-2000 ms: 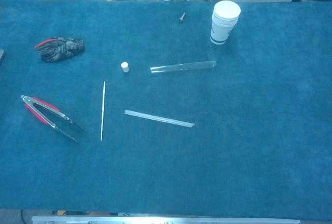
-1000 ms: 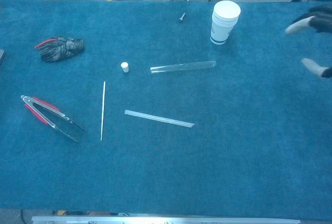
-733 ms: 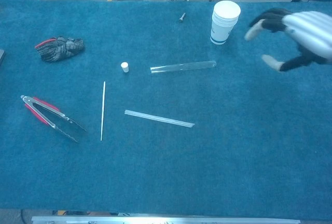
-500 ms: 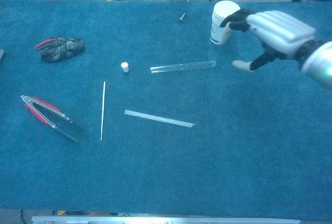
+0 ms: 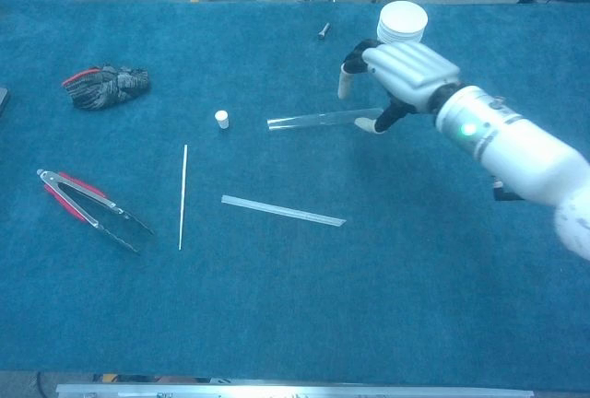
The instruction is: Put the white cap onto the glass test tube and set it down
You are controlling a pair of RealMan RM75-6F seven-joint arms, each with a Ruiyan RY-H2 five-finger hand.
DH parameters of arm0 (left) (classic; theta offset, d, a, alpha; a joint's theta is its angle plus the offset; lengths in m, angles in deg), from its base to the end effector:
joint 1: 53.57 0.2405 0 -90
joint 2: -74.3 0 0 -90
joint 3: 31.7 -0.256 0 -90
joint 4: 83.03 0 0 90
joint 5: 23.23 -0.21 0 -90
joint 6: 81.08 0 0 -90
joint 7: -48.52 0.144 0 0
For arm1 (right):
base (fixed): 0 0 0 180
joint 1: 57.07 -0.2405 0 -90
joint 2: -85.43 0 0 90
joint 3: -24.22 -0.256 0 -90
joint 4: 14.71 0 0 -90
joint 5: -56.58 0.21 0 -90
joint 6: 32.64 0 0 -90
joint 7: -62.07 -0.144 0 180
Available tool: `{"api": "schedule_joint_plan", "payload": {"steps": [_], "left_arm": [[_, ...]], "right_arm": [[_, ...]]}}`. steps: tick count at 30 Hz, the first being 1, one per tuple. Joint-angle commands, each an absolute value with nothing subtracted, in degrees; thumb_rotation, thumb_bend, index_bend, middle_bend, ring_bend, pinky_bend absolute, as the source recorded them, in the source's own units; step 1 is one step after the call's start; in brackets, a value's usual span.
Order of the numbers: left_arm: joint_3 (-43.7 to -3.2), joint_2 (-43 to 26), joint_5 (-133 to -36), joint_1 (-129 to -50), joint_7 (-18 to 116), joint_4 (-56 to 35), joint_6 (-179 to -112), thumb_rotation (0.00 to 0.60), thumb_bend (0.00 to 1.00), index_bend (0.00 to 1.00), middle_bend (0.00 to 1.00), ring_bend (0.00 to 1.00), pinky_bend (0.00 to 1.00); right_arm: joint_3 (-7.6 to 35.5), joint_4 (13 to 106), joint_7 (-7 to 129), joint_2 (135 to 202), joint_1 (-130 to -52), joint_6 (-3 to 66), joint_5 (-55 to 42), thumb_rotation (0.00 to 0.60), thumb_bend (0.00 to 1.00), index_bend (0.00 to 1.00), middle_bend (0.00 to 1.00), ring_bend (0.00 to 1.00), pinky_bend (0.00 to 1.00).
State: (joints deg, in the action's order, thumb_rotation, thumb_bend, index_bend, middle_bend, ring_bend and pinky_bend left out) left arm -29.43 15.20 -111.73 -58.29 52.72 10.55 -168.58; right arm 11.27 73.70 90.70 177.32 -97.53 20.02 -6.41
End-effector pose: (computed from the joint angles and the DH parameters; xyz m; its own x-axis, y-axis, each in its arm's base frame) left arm -0.3057 0.1780 0.1866 0.5206 -0.0372 0.8530 0.8518 -0.0469 -0.5218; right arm -0.1263 -0.3255 -0.0352 0.4715 -0.2802 0.8362 -0.8433 -0.4207 0.3345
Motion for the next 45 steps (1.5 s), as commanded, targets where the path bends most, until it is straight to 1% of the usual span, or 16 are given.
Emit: {"api": "schedule_joint_plan", "payload": {"steps": [1, 12, 27, 45], "left_arm": [[-29.38, 15.23, -111.75, -58.32, 52.44, 10.34, -168.63, 0.6, 0.29, 0.28, 0.31, 0.23, 0.2], [-29.5, 15.37, -111.77, -58.19, 51.43, 9.8, -168.73, 0.6, 0.29, 0.27, 0.3, 0.23, 0.2], [-29.55, 15.27, -111.15, -58.0, 49.99, 8.61, -168.5, 0.6, 0.29, 0.27, 0.29, 0.23, 0.2], [-29.65, 14.44, -110.91, -58.32, 49.09, 7.28, -167.63, 0.6, 0.29, 0.27, 0.29, 0.23, 0.2]], "right_arm": [[10.71, 71.7, 92.51, 179.69, -99.52, 19.73, -4.43, 0.6, 0.25, 0.43, 0.26, 0.1, 0.26], [9.53, 66.13, 98.61, 185.32, -105.02, 19.65, 2.01, 0.6, 0.25, 0.43, 0.26, 0.1, 0.26], [10.55, 55.36, 105.08, 193.12, -111.04, 18.86, 7.37, 0.6, 0.25, 0.44, 0.26, 0.1, 0.26], [11.29, 50.03, 104.3, 195.04, -111.45, 18.47, 8.66, 0.6, 0.25, 0.45, 0.27, 0.1, 0.26]]}}
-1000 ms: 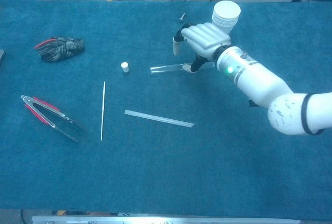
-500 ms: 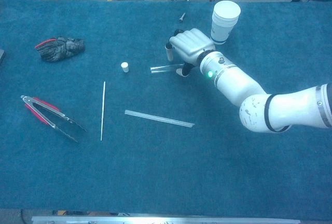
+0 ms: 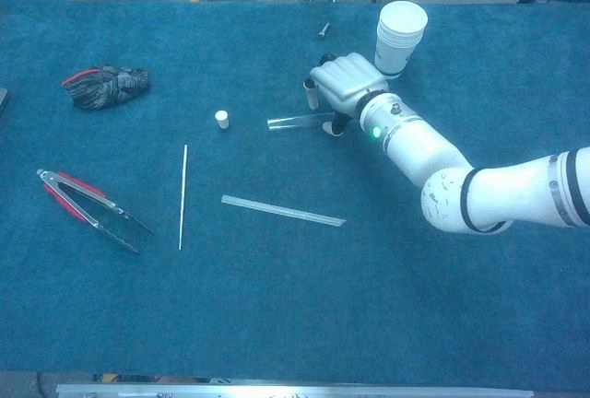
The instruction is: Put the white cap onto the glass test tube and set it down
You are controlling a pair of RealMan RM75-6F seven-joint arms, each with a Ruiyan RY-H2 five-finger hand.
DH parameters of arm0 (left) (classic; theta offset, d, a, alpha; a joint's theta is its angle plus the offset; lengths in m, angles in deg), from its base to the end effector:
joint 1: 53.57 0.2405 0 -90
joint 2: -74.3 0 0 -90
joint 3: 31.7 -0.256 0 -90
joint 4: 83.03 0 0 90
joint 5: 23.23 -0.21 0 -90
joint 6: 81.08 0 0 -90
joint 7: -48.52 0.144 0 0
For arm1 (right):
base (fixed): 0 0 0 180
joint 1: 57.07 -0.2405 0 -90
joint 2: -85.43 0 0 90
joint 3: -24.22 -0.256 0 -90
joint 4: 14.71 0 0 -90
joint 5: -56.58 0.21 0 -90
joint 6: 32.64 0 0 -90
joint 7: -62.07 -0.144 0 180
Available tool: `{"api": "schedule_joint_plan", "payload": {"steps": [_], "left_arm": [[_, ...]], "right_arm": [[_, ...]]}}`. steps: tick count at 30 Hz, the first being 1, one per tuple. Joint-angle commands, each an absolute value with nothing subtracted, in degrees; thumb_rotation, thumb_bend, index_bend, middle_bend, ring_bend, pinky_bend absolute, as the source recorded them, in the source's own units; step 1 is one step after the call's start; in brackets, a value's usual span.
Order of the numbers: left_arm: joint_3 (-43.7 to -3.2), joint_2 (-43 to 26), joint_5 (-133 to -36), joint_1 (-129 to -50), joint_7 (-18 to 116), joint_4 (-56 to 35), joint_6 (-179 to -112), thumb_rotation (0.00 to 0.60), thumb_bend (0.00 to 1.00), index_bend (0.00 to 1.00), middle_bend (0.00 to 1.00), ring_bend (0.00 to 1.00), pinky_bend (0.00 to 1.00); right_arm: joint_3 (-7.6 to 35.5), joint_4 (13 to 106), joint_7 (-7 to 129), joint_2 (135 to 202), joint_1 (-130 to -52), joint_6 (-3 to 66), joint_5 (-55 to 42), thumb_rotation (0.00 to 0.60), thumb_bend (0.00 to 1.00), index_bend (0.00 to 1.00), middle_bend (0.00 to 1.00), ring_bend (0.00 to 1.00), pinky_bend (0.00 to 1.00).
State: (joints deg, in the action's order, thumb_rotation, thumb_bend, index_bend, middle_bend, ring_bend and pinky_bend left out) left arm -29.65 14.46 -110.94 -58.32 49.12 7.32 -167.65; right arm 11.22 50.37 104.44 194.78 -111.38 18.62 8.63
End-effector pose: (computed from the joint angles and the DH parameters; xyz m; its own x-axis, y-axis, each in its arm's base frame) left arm -0.3187 0.1784 0.1868 0.5043 -0.0174 0.8634 0.8628 -0.0321 -0.5046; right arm -0.0965 -0.3663 -0.1122 0.6591 -0.2391 0.7130 -0.7356 -0.4019 0.5453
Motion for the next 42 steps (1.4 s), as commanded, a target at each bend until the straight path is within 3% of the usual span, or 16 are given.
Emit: {"api": "schedule_joint_plan", "payload": {"steps": [1, 17, 25, 42], "left_arm": [[-29.65, 14.42, -110.84, -58.31, 49.02, 7.21, -167.61, 0.6, 0.29, 0.27, 0.29, 0.23, 0.2], [-29.71, 14.15, -110.52, -58.13, 48.03, 6.05, -167.58, 0.6, 0.29, 0.27, 0.29, 0.23, 0.2], [-29.77, 14.2, -110.79, -58.19, 47.36, 5.86, -167.58, 0.6, 0.29, 0.27, 0.29, 0.23, 0.2], [-29.87, 17.24, -114.64, -62.55, 44.52, 9.52, -163.19, 0.6, 0.29, 0.27, 0.29, 0.23, 0.2]], "right_arm": [[11.31, 49.74, 104.21, 195.24, -111.5, 18.37, 8.69, 0.6, 0.25, 0.45, 0.27, 0.1, 0.26], [11.23, 47.11, 104.1, 197.12, -111.91, 18.02, 8.81, 0.6, 0.27, 0.5, 0.29, 0.12, 0.26], [10.73, 47.46, 103.22, 197.19, -111.73, 18.4, 8.38, 0.6, 0.31, 0.6, 0.34, 0.15, 0.26], [7.85, 65.81, 95.69, 184.84, -108.22, 20.83, 6.06, 0.6, 0.34, 0.65, 0.38, 0.19, 0.26]]}}
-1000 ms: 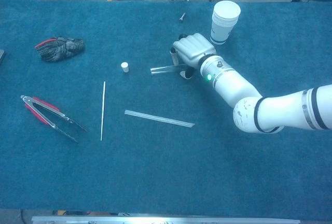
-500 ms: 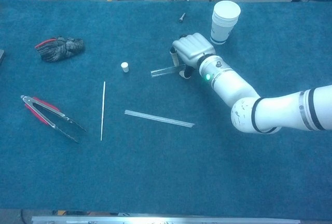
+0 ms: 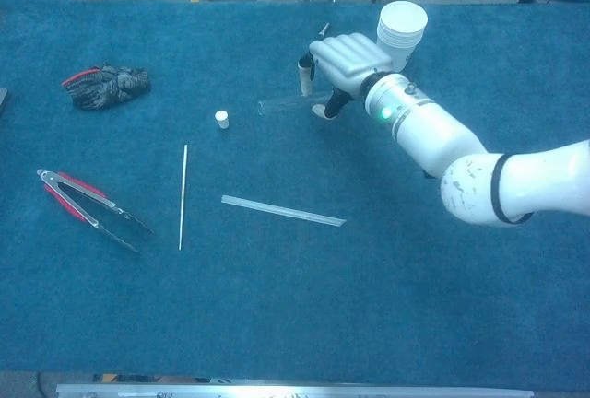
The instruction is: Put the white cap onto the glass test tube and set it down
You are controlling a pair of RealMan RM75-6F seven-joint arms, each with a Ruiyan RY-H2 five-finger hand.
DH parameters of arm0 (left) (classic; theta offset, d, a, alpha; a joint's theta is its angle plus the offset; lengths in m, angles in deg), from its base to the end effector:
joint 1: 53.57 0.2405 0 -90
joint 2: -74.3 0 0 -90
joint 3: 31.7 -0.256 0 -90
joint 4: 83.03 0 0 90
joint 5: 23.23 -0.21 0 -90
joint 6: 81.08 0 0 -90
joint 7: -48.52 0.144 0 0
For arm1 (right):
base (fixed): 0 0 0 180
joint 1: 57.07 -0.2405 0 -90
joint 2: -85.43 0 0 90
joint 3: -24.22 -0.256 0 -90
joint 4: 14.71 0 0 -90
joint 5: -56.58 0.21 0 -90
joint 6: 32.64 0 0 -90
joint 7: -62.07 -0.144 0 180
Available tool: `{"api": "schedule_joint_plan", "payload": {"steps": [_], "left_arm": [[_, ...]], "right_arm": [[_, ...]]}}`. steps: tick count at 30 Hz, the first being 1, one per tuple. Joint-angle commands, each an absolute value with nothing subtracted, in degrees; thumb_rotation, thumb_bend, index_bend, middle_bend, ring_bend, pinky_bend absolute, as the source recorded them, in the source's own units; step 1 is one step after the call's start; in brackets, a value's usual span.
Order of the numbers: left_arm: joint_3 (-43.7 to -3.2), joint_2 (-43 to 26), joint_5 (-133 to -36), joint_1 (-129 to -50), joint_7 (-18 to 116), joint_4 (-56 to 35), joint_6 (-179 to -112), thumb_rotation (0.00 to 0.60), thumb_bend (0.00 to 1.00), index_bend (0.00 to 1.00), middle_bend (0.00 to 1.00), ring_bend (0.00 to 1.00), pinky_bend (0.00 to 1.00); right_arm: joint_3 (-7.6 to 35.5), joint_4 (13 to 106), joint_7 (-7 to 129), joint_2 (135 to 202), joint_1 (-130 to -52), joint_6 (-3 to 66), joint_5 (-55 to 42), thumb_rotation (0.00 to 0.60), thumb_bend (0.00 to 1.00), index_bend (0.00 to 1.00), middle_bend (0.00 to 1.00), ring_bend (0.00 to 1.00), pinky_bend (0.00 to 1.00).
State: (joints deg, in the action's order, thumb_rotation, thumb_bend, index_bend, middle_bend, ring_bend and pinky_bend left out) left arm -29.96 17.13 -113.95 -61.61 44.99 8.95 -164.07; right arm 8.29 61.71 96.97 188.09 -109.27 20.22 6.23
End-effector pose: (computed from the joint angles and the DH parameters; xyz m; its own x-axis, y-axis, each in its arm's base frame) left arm -0.3037 0.1941 0.1867 0.4667 0.0275 0.8840 0.8783 -0.1321 -0.4595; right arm -0.0795 -0.3628 -0.0775 0.4940 -0.2626 0.8289 -0.8398 -0.3908 0.3767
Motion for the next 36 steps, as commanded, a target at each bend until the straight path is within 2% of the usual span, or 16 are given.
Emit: {"api": "schedule_joint_plan", "payload": {"steps": [1, 7, 18, 27, 36], "left_arm": [[-29.84, 17.22, -115.0, -63.19, 44.1, 9.8, -162.51, 0.6, 0.29, 0.27, 0.29, 0.23, 0.2], [-29.56, 16.7, -116.05, -66.42, 42.8, 10.5, -158.86, 0.6, 0.29, 0.27, 0.29, 0.23, 0.2], [-27.7, 13.11, -113.11, -74.38, 46.12, 11.71, -148.1, 0.6, 0.29, 0.31, 0.29, 0.23, 0.2], [-26.32, 8.29, -110.22, -79.94, 51.53, 11.24, -141.62, 0.6, 0.29, 0.36, 0.28, 0.23, 0.2], [-24.72, 3.84, -106.96, -83.87, 55.16, 9.94, -138.53, 0.6, 0.29, 0.4, 0.28, 0.23, 0.2]], "right_arm": [[7.69, 67.37, 95.42, 183.75, -107.98, 21.19, 5.96, 0.6, 0.34, 0.65, 0.38, 0.19, 0.26], [7.19, 73.91, 94.27, 179.16, -107.05, 22.57, 5.51, 0.6, 0.34, 0.65, 0.38, 0.19, 0.26], [7.21, 84.65, 93.21, 171.14, -105.78, 25.11, 4.84, 0.6, 0.34, 0.66, 0.38, 0.19, 0.26], [7.89, 87.75, 91.99, 167.83, -105.25, 26.19, 5.11, 0.6, 0.34, 0.66, 0.38, 0.19, 0.26], [8.83, 89.03, 90.85, 165.96, -104.94, 26.68, 4.9, 0.6, 0.34, 0.66, 0.38, 0.19, 0.26]]}}
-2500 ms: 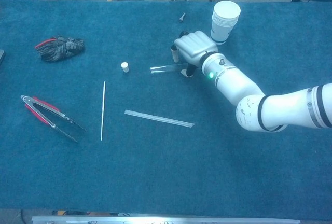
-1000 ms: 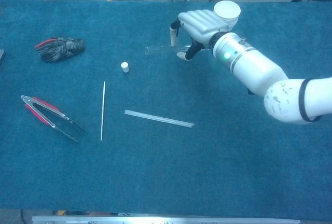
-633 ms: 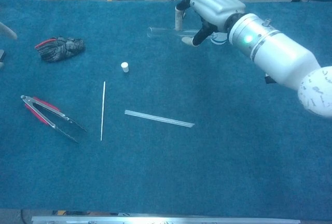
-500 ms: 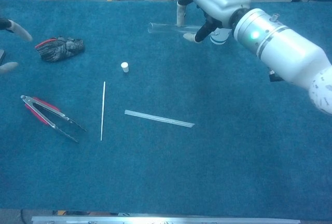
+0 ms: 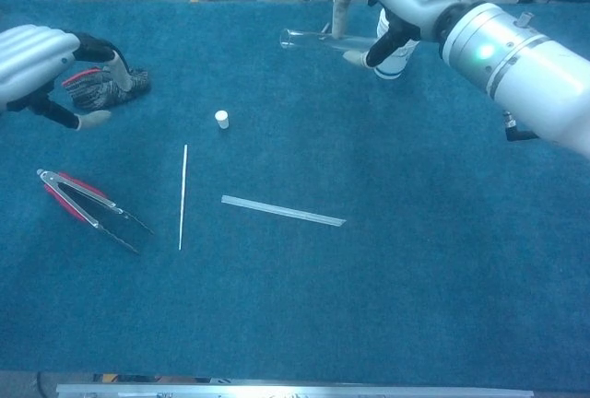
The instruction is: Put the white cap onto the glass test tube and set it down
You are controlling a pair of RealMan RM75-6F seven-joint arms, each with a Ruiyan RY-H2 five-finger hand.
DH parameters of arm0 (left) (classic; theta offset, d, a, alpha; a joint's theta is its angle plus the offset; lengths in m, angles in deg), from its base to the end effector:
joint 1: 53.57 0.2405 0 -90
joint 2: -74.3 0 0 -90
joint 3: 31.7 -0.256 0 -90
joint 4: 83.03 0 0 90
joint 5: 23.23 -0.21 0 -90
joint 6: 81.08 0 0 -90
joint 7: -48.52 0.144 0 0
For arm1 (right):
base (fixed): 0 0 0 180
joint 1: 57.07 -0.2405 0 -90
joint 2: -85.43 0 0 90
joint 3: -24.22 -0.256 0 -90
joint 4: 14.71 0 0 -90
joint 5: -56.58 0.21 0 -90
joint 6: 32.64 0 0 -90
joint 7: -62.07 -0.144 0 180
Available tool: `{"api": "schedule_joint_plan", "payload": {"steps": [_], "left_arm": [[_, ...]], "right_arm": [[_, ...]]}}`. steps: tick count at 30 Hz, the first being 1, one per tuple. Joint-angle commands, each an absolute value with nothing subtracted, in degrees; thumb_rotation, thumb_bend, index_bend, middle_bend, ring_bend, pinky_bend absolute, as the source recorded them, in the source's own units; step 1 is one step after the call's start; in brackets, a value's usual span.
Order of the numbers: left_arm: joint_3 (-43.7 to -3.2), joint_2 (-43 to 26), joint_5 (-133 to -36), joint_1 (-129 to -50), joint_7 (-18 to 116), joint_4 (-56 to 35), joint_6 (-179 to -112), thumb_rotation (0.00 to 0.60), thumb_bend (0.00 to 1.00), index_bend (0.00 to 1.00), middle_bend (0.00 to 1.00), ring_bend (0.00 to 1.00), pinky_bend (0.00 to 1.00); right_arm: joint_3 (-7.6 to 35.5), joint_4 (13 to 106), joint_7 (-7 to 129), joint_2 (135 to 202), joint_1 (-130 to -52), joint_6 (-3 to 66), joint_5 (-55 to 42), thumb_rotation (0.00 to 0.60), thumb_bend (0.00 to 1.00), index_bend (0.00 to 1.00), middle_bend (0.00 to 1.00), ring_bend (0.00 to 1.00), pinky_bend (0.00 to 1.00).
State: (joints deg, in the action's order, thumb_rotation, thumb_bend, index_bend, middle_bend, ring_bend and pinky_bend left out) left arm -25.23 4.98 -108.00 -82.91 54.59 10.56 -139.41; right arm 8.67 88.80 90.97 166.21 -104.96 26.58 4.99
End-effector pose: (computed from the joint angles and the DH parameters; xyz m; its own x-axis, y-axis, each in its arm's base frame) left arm -0.2113 0.2948 0.0758 0.4926 0.2171 0.8428 0.8263 -0.4206 -0.3746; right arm -0.0749 -0.3397 0.0291 0.3606 -0.2351 0.9026 -0.8847 -0.3928 0.2511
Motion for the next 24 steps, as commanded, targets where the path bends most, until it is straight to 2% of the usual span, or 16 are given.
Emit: {"api": "schedule_joint_plan", "payload": {"steps": [1, 4, 8, 12, 24], "left_arm": [[-24.51, 3.18, -106.31, -84.42, 55.56, 9.58, -137.98, 0.6, 0.29, 0.39, 0.28, 0.23, 0.2], [-24.0, 1.26, -104.55, -85.73, 57.13, 8.56, -136.83, 0.6, 0.29, 0.39, 0.27, 0.2, 0.19], [-23.42, -1.21, -102.22, -87.32, 59.08, 6.8, -135.52, 0.6, 0.29, 0.39, 0.2, 0.07, 0.14], [-22.96, -3.85, -100.09, -88.63, 59.91, 4.13, -134.55, 0.599, 0.29, 0.39, 0.16, 0.01, 0.1], [-21.97, -10.93, -95.34, -92.18, 62.93, -2.14, -132.95, 0.582, 0.29, 0.41, 0.16, 0.0, 0.1]], "right_arm": [[8.97, 89.17, 90.81, 165.77, -104.96, 26.67, 4.97, 0.6, 0.34, 0.66, 0.38, 0.19, 0.26], [9.18, 89.47, 90.51, 165.49, -104.99, 26.79, 4.96, 0.6, 0.34, 0.66, 0.38, 0.19, 0.26], [9.47, 89.66, 90.23, 165.19, -105.03, 26.93, 5.04, 0.6, 0.34, 0.66, 0.38, 0.19, 0.26], [9.81, 89.71, 90.04, 164.97, -105.07, 27.05, 5.11, 0.6, 0.34, 0.66, 0.38, 0.19, 0.26], [10.78, 89.28, 89.72, 164.83, -105.21, 27.26, 5.27, 0.6, 0.34, 0.66, 0.38, 0.19, 0.26]]}}
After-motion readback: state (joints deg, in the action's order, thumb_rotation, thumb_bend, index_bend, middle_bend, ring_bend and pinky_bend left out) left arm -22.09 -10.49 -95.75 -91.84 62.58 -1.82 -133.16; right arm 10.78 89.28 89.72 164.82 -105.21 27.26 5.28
